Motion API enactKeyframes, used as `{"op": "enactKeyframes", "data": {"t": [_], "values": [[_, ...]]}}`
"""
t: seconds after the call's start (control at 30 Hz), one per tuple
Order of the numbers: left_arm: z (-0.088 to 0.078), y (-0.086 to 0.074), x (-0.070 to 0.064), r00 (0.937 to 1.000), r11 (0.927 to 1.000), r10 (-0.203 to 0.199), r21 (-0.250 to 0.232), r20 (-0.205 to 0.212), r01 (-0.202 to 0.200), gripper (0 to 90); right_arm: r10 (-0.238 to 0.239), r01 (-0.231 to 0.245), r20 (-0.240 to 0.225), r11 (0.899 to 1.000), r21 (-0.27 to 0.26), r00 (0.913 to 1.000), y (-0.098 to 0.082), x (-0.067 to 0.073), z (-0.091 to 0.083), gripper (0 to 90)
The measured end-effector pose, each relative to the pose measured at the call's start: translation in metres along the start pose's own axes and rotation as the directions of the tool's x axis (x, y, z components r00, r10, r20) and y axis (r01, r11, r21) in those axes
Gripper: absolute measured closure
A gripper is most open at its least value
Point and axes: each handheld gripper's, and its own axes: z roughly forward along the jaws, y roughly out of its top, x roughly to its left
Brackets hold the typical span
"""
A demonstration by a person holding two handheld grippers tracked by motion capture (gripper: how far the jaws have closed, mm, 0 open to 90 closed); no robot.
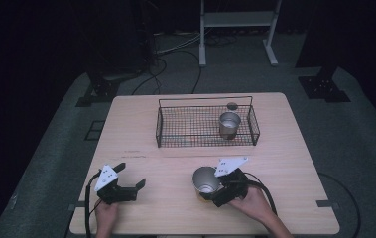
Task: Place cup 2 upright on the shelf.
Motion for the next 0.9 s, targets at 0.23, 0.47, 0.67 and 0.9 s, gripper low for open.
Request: {"op": "enactKeyframes", "data": {"t": [0.23, 0.47, 0.67, 0.9], "values": [[0.0, 0.0, 0.0, 1.0, 1.0, 0.0, 0.0, 0.0, 0.0, 0.0, 0.001, -0.001, 0.004, 1.0, 0.011, 1.0, 0.002, 0.0, 0.0, 12.6], [0.0, 0.0, 0.0, 1.0, 1.0, 0.0, -0.002, 0.0, 0.0, 0.0, 0.005, -0.005, 0.003, 1.0, 0.014, 1.0, 0.003, -0.001, 0.0, 13.0], [-0.001, 0.0, 0.0, 1.0, 1.0, -0.001, -0.002, 0.002, 0.001, 0.0, 0.004, -0.004, -0.003, 1.0, 0.014, 1.0, 0.007, -0.003, -0.005, 13.0], [-0.001, 0.0, 0.0, 1.0, 1.0, -0.003, -0.003, 0.001, 0.003, 0.0, 0.012, -0.012, -0.013, 1.0, 0.01, 0.9999, 0.011, -0.008, -0.01, 13.0]]}}
